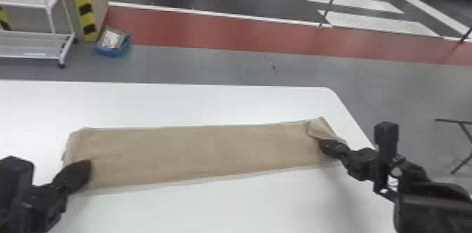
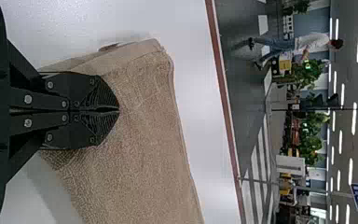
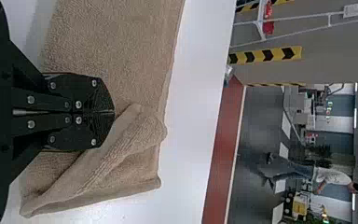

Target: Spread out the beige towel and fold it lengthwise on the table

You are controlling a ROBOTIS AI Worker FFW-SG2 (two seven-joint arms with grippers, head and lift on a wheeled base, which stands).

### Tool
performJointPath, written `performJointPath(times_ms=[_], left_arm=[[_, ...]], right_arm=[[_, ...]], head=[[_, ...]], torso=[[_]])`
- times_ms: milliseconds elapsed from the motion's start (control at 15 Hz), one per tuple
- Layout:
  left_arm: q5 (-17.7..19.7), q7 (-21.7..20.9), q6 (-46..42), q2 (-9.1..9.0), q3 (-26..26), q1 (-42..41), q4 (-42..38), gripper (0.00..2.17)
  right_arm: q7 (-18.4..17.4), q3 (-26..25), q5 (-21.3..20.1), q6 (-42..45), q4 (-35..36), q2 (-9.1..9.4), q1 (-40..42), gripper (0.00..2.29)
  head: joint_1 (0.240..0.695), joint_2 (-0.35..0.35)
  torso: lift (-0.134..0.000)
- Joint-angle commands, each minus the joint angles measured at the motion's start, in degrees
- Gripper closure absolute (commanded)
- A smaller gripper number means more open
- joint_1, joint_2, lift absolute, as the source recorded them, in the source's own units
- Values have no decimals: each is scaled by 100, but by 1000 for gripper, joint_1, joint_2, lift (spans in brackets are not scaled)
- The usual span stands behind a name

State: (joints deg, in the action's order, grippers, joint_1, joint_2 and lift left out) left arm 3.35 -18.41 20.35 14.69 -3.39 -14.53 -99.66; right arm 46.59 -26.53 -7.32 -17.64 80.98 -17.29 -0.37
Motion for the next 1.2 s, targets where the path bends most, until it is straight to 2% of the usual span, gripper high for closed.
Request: performJointPath(times_ms=[0,133,400,667,867,1133], left_arm=[[-1,-4,0,8,14,-41,-27,1784],[-1,-13,-17,8,49,-120,-71,1784],[-1,-13,-35,25,110,-260,-203,1784],[-10,4,-17,25,128,-392,-335,1784],[-45,31,-17,25,119,-410,-361,1784],[-98,48,-17,17,93,-304,-308,1784]], right_arm=[[-89,17,-120,151,-241,-20,-166,2071],[-247,17,-138,204,-355,-73,-236,2071],[-449,-36,-173,397,-759,-319,-447,2071],[-467,-476,-15,625,-847,-460,-420,2067],[-379,-722,328,731,-636,-583,-166,2064],[-265,-933,627,731,-206,-600,239,2064]], head=[[695,-277],[695,-285],[695,-300],[695,-337],[695,-350],[695,-350]], torso=[[-124],[-124],[-124],[-124],[-124],[-124]])
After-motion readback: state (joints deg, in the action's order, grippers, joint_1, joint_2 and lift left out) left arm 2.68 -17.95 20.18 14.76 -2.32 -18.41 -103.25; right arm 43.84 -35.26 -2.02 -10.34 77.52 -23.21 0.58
